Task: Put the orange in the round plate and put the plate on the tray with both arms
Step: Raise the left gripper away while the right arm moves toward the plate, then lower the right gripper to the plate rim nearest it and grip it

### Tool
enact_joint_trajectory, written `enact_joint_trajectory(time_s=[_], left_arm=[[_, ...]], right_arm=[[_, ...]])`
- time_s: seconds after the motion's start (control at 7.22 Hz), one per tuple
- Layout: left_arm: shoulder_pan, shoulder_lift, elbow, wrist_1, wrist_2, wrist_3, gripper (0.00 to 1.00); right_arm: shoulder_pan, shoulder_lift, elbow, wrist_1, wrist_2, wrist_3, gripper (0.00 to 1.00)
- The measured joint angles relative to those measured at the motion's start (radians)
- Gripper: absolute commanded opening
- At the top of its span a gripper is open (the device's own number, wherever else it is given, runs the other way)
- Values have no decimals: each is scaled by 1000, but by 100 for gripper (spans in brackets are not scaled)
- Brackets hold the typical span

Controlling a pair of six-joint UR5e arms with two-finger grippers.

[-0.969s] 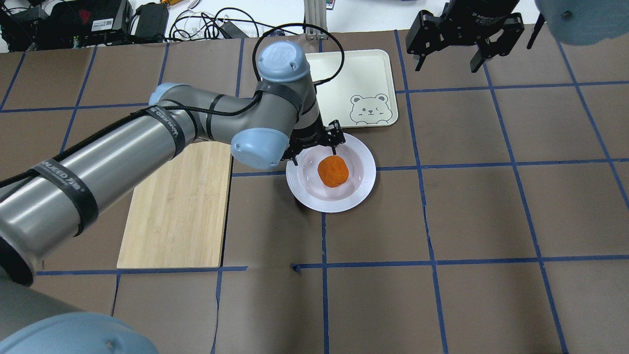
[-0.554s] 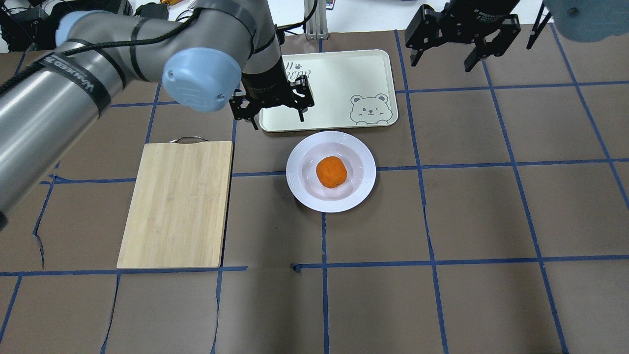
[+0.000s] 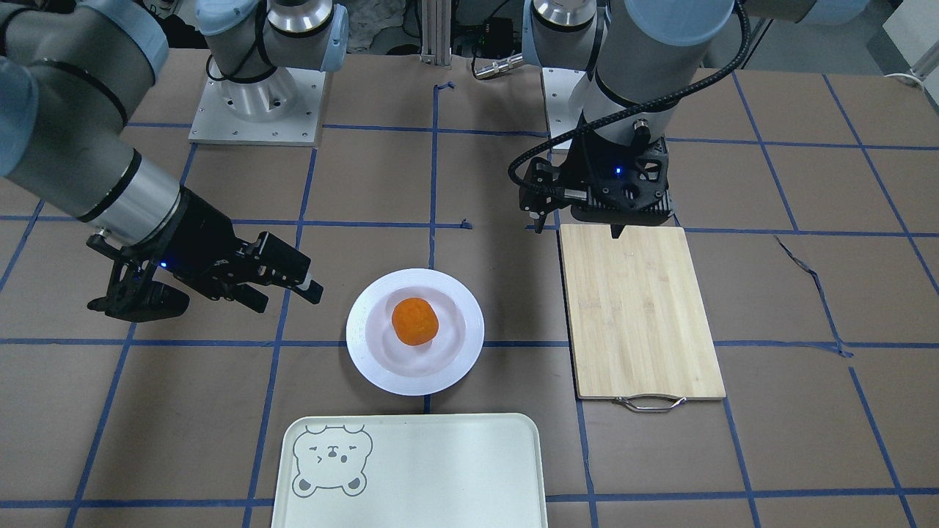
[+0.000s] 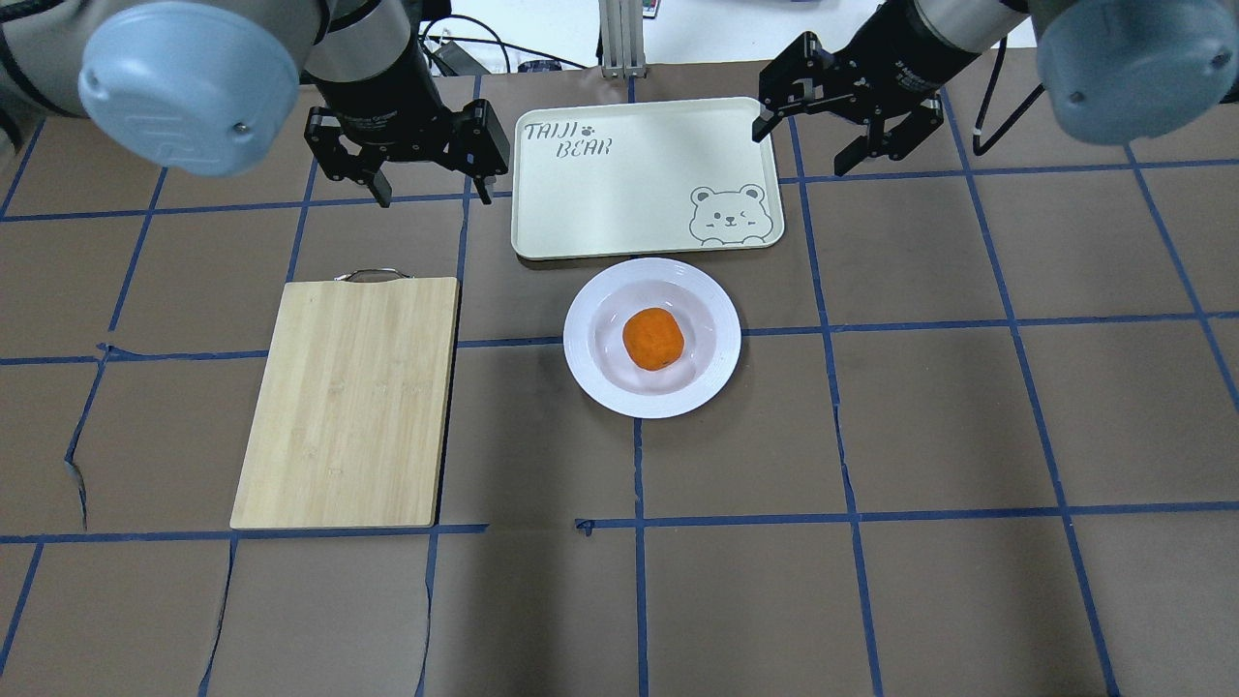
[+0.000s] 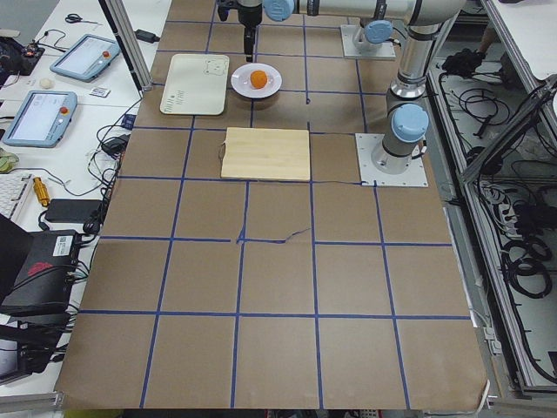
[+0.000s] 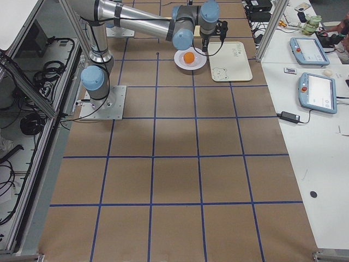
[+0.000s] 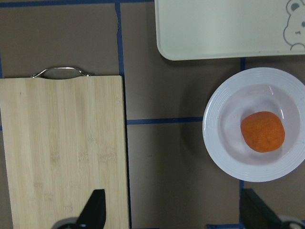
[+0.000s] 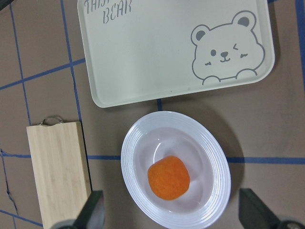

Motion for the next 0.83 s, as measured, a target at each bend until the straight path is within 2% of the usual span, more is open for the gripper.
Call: enact_joint_trajectory(time_s=[0.14,0.42,0.55,0.83], left_arm=[[14,30,-37,-4,4,17,100],[47,46,-24,-89,3,41,100],[53,48,-9,-113,2,58,100],[54,81,18,-105,-2,63,100]], right_arm=[[-29,20,97,-112,82,-8,100],[-57,71,273,-316,208,-41,100],[-63,101,331,-406,237,-48,100],[-66,154,400,-506,255,-63,100]])
